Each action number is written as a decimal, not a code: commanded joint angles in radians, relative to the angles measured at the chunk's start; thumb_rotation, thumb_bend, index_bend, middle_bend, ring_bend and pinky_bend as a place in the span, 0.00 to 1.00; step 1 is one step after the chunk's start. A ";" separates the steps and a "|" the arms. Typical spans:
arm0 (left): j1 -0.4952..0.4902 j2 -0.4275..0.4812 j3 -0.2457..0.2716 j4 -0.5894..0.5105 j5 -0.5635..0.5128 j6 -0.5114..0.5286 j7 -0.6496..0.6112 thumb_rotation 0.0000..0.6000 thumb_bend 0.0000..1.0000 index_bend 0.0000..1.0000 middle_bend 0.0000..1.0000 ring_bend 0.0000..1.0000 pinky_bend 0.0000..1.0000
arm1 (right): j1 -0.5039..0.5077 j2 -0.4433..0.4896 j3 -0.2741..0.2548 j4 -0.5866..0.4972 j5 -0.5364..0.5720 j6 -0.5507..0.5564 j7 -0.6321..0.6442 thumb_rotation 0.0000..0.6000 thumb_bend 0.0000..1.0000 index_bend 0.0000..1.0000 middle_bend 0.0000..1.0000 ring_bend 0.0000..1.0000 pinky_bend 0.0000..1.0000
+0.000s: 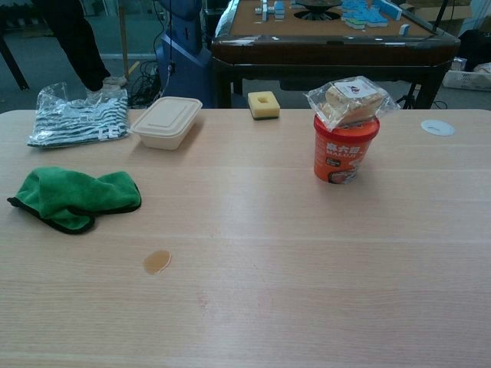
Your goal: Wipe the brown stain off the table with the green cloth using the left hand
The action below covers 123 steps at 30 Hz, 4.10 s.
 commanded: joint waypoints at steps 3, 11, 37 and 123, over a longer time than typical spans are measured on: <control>-0.002 0.003 0.001 -0.006 -0.002 -0.006 0.007 1.00 0.27 0.05 0.10 0.11 0.21 | 0.000 -0.002 0.000 0.004 0.001 0.000 0.004 1.00 0.35 0.16 0.23 0.21 0.24; -0.040 0.014 -0.008 0.020 0.022 -0.046 -0.041 1.00 0.27 0.05 0.10 0.11 0.21 | -0.007 0.016 0.012 -0.003 -0.004 0.032 0.003 1.00 0.35 0.16 0.23 0.21 0.24; -0.481 -0.023 -0.090 0.239 -0.047 -0.623 -0.155 1.00 0.24 0.10 0.10 0.15 0.25 | -0.027 0.091 0.029 -0.085 -0.005 0.082 -0.052 1.00 0.35 0.16 0.23 0.21 0.24; -0.787 -0.365 0.195 0.347 0.239 -0.729 -0.399 1.00 0.25 0.55 0.59 0.60 0.88 | -0.059 0.076 0.016 -0.044 0.028 0.078 -0.004 1.00 0.35 0.18 0.25 0.21 0.24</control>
